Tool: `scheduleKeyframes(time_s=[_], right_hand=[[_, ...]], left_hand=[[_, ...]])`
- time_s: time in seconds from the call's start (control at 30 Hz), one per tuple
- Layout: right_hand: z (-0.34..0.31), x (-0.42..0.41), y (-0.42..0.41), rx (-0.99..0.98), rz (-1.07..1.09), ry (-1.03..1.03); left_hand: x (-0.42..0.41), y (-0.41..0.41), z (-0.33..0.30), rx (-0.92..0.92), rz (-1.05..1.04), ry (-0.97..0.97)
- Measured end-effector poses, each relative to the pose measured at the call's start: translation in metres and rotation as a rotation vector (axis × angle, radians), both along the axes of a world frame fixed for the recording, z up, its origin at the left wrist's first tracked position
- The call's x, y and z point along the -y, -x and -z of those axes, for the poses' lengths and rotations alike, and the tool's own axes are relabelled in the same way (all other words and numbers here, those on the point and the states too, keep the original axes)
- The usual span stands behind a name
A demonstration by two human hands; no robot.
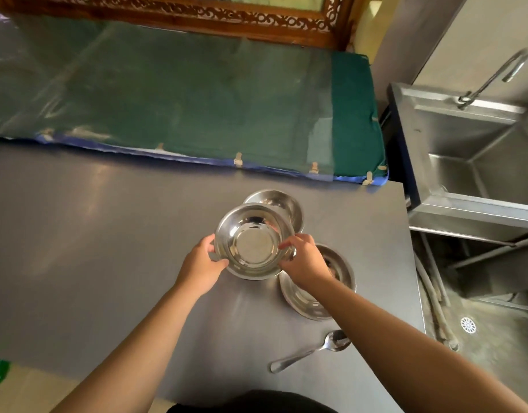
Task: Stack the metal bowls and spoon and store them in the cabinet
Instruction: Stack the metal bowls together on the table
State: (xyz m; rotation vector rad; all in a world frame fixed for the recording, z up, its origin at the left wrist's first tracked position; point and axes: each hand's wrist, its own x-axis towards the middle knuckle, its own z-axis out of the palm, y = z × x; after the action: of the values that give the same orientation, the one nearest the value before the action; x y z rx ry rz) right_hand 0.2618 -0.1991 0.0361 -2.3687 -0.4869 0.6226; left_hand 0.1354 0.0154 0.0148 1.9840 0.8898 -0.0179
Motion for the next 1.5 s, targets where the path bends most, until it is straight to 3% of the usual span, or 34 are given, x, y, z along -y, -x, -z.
scheduleKeyframes(time_s=[0.4, 1.17, 1.5], right_hand=[[0.020, -0.013, -0.072, 0.003, 0.181, 0.037], [0.069, -0.025, -0.105, -0.038, 0.279, -0.022], [0.061, -0.034, -0.121, -0.145, 0.365, 0.068]], left_hand=[[-0.021, -0.102, 0.019, -0.077, 0.192, -0.078], [-0.023, -0.138, 0.046, -0.230, 0.183, -0.198], [-0.043, -0.172, 0.037, -0.193, 0.137, 0.000]])
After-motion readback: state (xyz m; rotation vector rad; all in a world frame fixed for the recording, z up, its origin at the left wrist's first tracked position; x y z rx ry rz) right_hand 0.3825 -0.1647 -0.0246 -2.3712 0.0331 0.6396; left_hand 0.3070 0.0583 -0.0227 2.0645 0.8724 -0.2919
